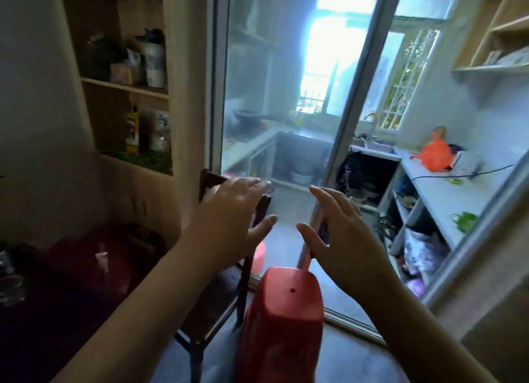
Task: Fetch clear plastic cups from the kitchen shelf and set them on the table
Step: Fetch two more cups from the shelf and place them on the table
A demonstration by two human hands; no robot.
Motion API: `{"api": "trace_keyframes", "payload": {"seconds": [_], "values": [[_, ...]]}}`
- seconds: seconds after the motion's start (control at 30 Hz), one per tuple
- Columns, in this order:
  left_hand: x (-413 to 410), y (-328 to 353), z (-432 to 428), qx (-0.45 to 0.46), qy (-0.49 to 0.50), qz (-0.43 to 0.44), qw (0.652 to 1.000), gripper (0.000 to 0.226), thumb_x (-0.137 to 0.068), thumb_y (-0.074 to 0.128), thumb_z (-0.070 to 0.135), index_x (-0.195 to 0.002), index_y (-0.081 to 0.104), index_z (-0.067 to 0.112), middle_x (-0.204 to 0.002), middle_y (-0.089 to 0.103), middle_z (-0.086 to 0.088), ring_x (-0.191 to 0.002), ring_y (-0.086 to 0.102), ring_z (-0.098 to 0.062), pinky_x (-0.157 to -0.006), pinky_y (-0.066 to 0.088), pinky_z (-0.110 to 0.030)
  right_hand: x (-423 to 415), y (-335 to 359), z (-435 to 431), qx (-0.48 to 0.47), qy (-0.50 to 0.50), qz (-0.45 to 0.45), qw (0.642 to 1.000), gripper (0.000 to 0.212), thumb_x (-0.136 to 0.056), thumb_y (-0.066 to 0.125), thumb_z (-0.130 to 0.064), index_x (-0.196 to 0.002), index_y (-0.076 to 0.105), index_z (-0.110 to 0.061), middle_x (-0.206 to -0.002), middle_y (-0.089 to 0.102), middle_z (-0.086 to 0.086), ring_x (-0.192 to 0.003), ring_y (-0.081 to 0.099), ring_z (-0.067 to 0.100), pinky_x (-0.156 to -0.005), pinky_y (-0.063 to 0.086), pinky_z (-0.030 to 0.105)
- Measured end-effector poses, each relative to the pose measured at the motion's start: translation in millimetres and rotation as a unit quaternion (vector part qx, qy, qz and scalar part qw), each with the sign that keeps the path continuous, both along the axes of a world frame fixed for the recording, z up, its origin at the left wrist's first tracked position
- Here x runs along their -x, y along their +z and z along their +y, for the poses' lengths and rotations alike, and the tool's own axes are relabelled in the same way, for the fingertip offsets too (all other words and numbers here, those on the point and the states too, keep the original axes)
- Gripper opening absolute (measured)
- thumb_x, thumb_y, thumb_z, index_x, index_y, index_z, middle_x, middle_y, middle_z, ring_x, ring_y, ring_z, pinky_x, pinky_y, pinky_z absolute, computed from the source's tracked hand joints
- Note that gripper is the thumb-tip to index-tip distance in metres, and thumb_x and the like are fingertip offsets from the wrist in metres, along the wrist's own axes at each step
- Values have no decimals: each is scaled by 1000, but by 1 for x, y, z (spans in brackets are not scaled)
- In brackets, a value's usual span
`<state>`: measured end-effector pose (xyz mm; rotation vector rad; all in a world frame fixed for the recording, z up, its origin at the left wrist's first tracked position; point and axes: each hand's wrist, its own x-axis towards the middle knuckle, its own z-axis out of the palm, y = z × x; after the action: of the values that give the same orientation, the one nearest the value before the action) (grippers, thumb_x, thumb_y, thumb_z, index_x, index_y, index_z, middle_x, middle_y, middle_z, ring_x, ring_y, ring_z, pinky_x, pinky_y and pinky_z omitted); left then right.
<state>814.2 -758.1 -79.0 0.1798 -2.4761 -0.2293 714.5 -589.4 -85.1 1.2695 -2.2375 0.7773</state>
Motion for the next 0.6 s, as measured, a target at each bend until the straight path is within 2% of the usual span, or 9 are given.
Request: {"api": "trace_keyframes", "payload": {"seconds": [0.07, 0.2, 0.3, 0.43, 0.6], "values": [[32, 4, 61, 5, -44, -3, 999, 58, -84, 54, 45, -134, 43, 17, -139, 48, -4, -128, 39, -22, -105, 30, -40, 13, 5, 69, -6, -44, 1, 999, 58, -83, 59, -36, -134, 41, -15, -136, 48, 4, -126, 41, 20, -104, 32, 30], [84, 15, 178, 12, -132, 1, 991, 59, -84, 54, 47, -135, 43, 20, -139, 48, -2, -128, 40, -21, -105, 33, -41, 30, 18, 202, -19, -149, 21, 988, 59, -83, 63, -33, -133, 42, -12, -133, 50, 8, -123, 43, 22, -102, 27, 24], [112, 25, 251, 10, -188, 13, 982, 58, -83, 54, 47, -134, 44, 20, -137, 50, -4, -126, 42, -24, -104, 34, -41, 35, 32, 288, -15, -215, 26, 976, 57, -84, 60, -37, -132, 43, -10, -133, 50, 9, -124, 44, 23, -102, 28, 25], [145, 41, 331, 23, -253, 23, 967, 58, -83, 51, 49, -133, 45, 19, -136, 51, -4, -125, 44, -24, -103, 37, -44, 40, 48, 381, 6, -282, 32, 959, 56, -86, 58, -38, -134, 41, -13, -135, 47, 7, -126, 40, 20, -105, 29, 29], [185, 52, 412, 19, -329, 36, 943, 60, -82, 44, 56, -132, 44, 24, -134, 52, 0, -124, 45, -21, -101, 36, -42, 51, 51, 464, 22, -355, 41, 934, 59, -87, 49, -48, -137, 35, -20, -140, 42, -1, -127, 35, 11, -99, 27, 23]]}}
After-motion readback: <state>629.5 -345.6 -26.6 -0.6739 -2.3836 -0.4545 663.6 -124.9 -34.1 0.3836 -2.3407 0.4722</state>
